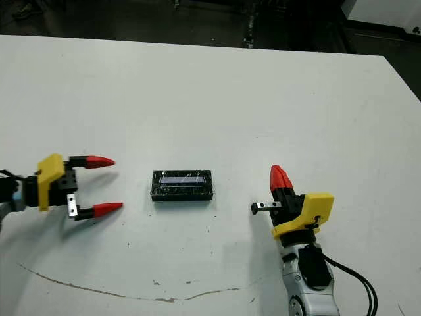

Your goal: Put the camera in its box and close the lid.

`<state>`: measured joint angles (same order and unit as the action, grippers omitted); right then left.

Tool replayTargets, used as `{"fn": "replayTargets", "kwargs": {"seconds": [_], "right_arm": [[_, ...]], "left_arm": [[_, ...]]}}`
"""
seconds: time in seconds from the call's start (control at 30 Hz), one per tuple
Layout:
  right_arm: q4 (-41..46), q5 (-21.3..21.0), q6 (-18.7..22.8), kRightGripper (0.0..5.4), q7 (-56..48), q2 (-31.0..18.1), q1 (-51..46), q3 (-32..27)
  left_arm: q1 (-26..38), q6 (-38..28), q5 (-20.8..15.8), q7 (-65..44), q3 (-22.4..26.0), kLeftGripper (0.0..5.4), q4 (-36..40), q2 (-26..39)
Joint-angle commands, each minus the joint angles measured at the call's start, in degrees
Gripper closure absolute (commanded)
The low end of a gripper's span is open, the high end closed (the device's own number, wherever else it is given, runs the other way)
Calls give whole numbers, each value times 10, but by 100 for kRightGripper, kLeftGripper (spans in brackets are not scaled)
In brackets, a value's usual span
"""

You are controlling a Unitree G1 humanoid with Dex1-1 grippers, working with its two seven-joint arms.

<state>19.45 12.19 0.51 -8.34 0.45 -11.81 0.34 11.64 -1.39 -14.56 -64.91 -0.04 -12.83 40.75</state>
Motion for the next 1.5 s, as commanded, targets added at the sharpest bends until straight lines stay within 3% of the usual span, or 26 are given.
{"fn": "replayTargets", "kwargs": {"seconds": [0.03,0.13,0.23,0.33,0.5,0.77,0.9,1.17,1.3,1.5], "right_arm": [[-4,-3,-2,540,0,-6,-1,-2],[-4,-6,-1,540,1,-6,-1,-1],[-2,-4,4,540,1,-5,0,0],[-1,-6,3,540,1,-5,1,1],[1,-8,7,540,3,-5,3,1],[-1,-4,8,540,2,-3,4,2],[2,-7,9,540,5,-2,2,3],[0,-6,7,540,3,-3,1,2],[-2,-9,3,540,3,-3,0,3],[-2,-12,4,540,7,-1,-1,4]], "left_arm": [[-27,52,-22,77,43,1,40,-22],[-59,104,-28,265,92,19,143,-119],[-69,82,-29,377,99,56,203,-208],[-65,65,-48,423,82,102,234,-277],[-66,27,-26,449,20,177,261,-345],[-64,54,1,469,-62,294,256,-387],[-58,55,36,481,-91,359,231,-393],[-65,102,85,507,-129,477,201,-395],[-70,127,88,511,-135,539,195,-395],[-74,175,93,515,-141,539,197,-390]]}}
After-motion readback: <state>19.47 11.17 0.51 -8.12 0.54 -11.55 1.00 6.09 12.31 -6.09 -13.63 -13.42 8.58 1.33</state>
